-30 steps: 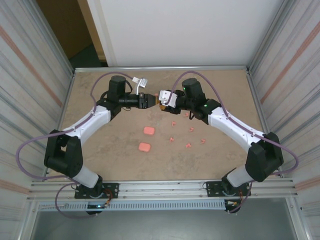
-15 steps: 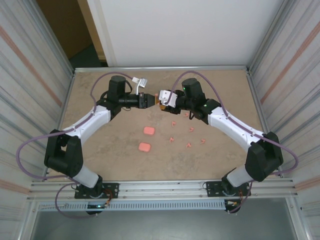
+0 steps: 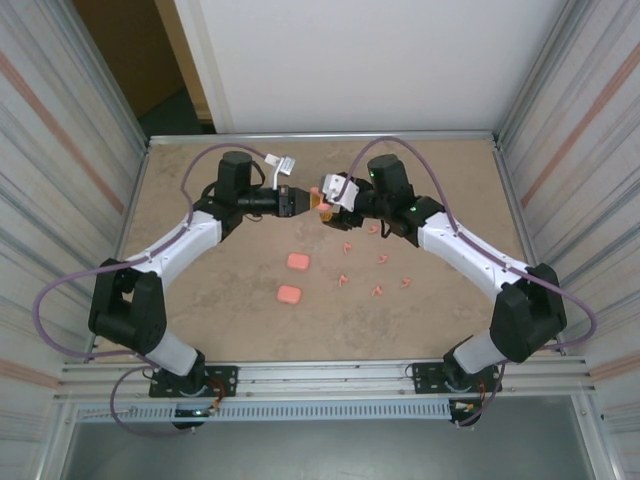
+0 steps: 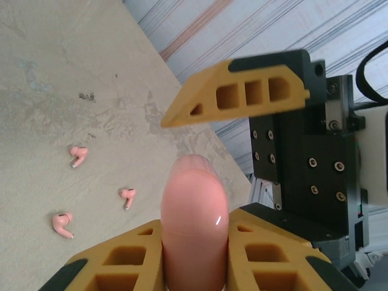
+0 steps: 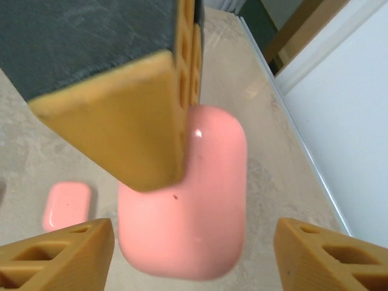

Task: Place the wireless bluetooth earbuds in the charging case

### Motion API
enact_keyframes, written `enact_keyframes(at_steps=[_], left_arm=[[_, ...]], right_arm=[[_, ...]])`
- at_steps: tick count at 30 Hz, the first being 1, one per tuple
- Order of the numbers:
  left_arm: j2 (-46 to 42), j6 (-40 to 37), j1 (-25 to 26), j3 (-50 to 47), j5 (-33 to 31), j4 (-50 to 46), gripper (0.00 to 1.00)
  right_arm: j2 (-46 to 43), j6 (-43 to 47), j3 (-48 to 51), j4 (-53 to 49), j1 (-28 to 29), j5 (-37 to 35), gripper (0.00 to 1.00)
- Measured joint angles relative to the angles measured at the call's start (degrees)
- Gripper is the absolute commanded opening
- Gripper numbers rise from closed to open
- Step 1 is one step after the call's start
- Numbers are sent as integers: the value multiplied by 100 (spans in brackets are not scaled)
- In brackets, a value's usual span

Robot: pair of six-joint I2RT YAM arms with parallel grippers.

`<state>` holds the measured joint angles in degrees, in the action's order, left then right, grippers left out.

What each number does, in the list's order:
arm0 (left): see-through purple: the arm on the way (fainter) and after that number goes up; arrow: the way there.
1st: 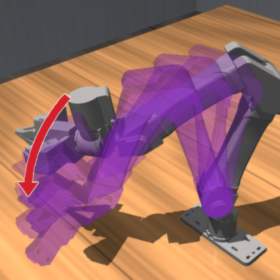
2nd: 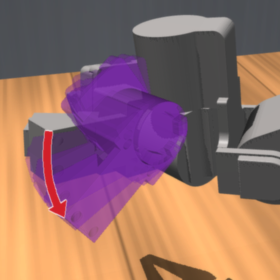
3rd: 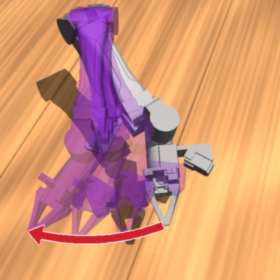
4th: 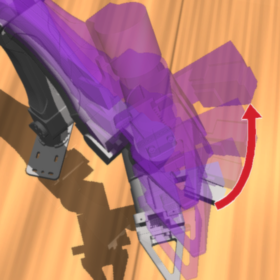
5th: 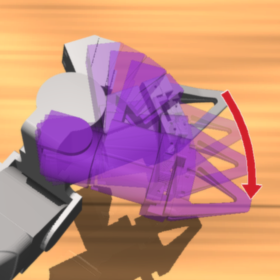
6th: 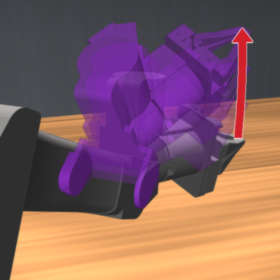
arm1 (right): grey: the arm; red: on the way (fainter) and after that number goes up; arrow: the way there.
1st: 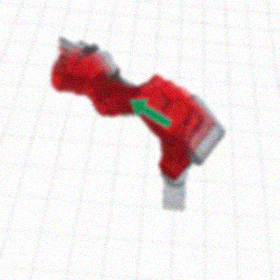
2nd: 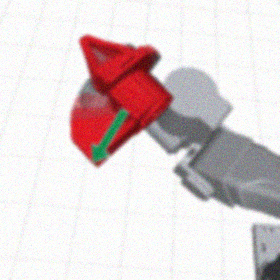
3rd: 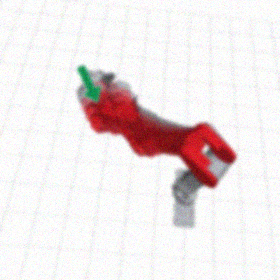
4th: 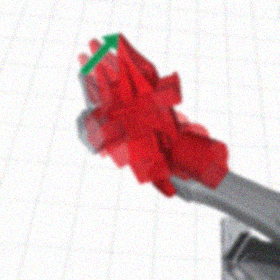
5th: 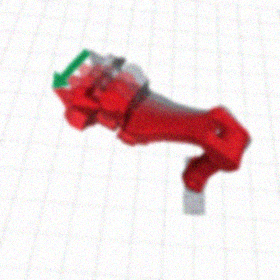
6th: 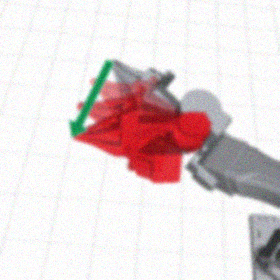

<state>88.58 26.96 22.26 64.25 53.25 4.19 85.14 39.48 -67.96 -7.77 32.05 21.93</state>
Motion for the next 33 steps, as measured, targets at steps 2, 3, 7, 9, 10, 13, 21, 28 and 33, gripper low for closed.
enact_keyframes(at_steps=[2, 3, 7, 9, 10, 13, 21, 28, 33], left_arm=[[-33, -13, -7, -26, -74, 118, 0], [-66, -13, -17, -55, -98, 190, 0], [-341, -7, -201, -393, -260, 671, 0], [-546, -2, -400, -721, -431, 1008, 0], [-629, -2, -470, -861, -516, 1145, 0], [-942, -17, -734, -1458, -859, 1733, 0], [-1252, -457, -835, -2199, -1174, 3064, 0], [-1401, -1305, -385, -2389, -1056, 3768, 0], [-1412, -1985, 81, -2400, -822, 3950, 0]], right_arm=[[-2, -205, 2, 4, -160, 199, 78], [-9, -332, 15, 17, -247, 297, 80], [-190, -883, 358, 278, -645, 756, 86], [-343, -1259, 651, 468, -896, 986, 89], [-387, -1434, 758, 573, -999, 1082, 89], [-439, -2017, 979, 879, -1296, 1360, 91], [-439, -3053, 1014, 1526, -1408, 1727, 98], [-503, -3626, 1172, 2061, -1274, 1845, 98], [-592, -3803, 1311, 2288, -903, 1860, 98]])
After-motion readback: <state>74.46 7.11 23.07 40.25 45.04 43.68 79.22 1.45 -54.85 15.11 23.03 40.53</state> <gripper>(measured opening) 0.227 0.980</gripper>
